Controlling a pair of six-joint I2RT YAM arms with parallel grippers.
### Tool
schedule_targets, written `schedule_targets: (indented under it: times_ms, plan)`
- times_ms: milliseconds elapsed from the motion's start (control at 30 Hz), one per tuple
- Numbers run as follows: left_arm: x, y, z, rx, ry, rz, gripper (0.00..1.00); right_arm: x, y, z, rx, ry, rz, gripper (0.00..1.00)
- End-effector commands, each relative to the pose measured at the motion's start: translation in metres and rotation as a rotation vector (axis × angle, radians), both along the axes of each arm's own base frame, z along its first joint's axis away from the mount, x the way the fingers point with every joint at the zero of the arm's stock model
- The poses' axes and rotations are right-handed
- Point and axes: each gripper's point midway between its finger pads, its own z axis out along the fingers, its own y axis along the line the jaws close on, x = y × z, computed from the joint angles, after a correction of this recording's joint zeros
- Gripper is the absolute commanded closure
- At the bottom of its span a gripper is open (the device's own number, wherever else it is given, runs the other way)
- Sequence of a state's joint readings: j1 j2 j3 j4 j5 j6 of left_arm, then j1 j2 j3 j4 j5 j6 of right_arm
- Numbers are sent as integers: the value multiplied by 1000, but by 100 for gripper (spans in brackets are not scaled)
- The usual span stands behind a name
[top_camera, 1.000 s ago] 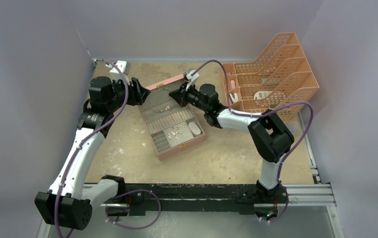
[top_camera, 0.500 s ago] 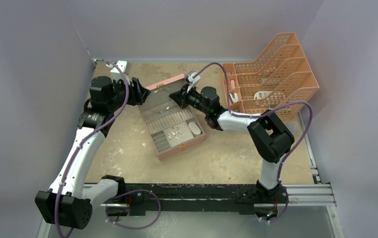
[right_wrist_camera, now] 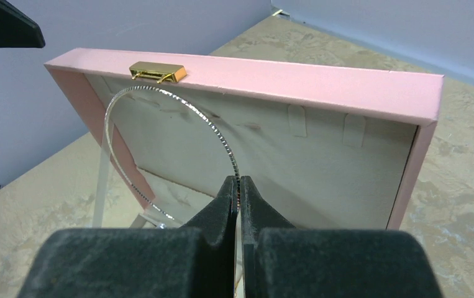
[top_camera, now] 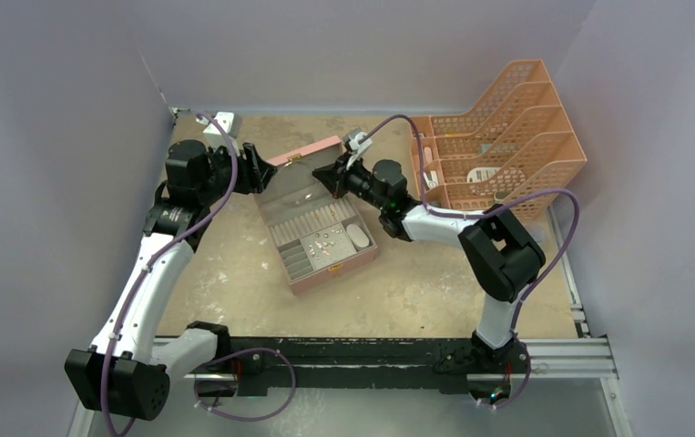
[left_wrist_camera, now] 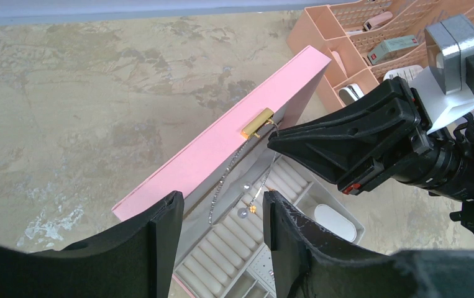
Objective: Organize the mixed jewelry
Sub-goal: Place the jewelry in the jewelry box.
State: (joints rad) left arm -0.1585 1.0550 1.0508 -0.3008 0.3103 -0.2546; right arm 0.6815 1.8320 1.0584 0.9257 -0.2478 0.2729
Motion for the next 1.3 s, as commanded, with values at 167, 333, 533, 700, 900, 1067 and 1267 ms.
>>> schedule_targets:
  times_ms: [167, 333, 533, 700, 900, 1067, 1267]
  plan:
    - [3, -4, 12, -27, -44, -12, 50, 22, -9, 30, 26, -57, -122, 100]
    - [3, -7, 14, -31, -47, -26, 50, 26, -9, 24, 11, -45, -139, 100]
    - [1, -13, 11, -34, -37, -65, 50, 34, -4, 28, 49, 8, -156, 100]
    - [0, -11, 10, -30, -37, -59, 50, 30, -1, 34, 95, 26, -138, 100]
    - [0, -12, 10, -31, -35, -62, 50, 15, 2, 44, 130, -12, -73, 100]
    - [0, -12, 9, -30, -35, -62, 50, 9, -3, 49, 149, -33, -71, 100]
    - [1, -12, 8, -28, -33, -63, 50, 6, -3, 44, 155, 2, -69, 100]
